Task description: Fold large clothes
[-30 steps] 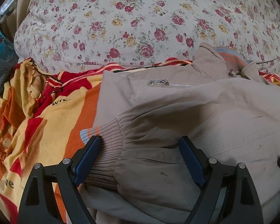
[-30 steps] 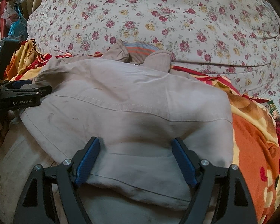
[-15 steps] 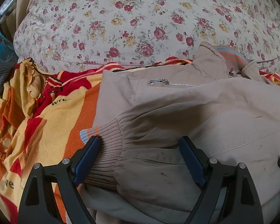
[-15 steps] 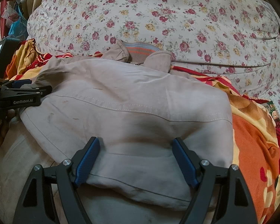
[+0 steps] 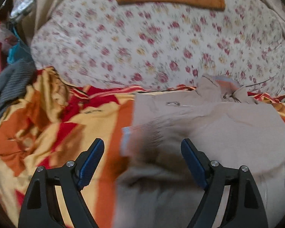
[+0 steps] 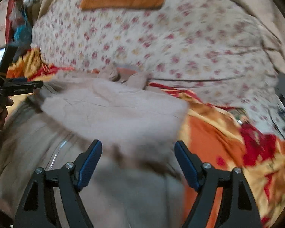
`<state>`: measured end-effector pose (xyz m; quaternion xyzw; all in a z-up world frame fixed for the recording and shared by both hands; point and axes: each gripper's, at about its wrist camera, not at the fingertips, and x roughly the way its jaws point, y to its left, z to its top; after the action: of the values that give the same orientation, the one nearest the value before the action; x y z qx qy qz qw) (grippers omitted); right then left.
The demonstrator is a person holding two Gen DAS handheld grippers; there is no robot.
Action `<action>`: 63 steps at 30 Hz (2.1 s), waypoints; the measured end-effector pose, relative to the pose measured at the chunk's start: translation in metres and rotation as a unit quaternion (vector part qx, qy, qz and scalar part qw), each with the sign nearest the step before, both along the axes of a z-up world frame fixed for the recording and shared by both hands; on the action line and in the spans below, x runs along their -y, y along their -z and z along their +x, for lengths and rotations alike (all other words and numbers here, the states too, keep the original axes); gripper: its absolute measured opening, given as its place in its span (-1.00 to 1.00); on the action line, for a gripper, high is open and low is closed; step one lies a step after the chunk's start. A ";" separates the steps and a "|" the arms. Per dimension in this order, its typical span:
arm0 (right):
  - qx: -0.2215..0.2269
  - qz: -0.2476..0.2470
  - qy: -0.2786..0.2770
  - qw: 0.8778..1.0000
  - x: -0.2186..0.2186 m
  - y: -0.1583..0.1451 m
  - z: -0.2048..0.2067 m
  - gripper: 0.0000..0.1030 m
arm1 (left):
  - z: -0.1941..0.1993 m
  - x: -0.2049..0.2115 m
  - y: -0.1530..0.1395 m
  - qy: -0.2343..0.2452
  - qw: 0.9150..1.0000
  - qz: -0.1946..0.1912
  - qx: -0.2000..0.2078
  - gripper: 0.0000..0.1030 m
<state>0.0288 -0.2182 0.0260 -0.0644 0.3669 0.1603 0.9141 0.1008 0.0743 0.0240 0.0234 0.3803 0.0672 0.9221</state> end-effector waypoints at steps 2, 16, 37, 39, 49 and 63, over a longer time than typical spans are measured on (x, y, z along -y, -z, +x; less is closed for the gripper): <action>0.000 0.011 0.005 1.000 0.026 -0.003 -0.028 0.59 | -0.020 -0.013 -0.006 -0.001 1.000 -0.003 0.004 0.40; -0.030 0.136 0.074 0.988 0.102 0.021 -0.141 0.59 | -0.155 -0.064 0.011 -0.021 0.997 -0.069 -0.022 0.40; -0.175 0.161 0.049 0.970 0.085 0.081 -0.165 0.60 | -0.223 -0.029 0.048 0.072 0.987 -0.128 -0.066 0.40; -0.216 0.157 0.032 0.963 0.072 0.098 -0.167 0.60 | -0.235 -0.022 0.054 0.081 0.984 -0.134 -0.085 0.40; -0.250 0.064 -0.044 0.965 0.021 0.116 -0.174 0.23 | -0.247 0.008 0.091 0.120 0.963 -0.170 -0.173 -0.56; -0.189 0.142 -0.140 0.962 0.071 0.013 -0.209 -0.78 | -0.274 -0.005 0.000 0.231 0.944 -0.227 -0.057 -1.00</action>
<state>-0.1806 -0.2896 0.0132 0.0469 0.4934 0.3461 0.7966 -0.1729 0.0792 0.0244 -0.0958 0.4215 -0.2374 0.8700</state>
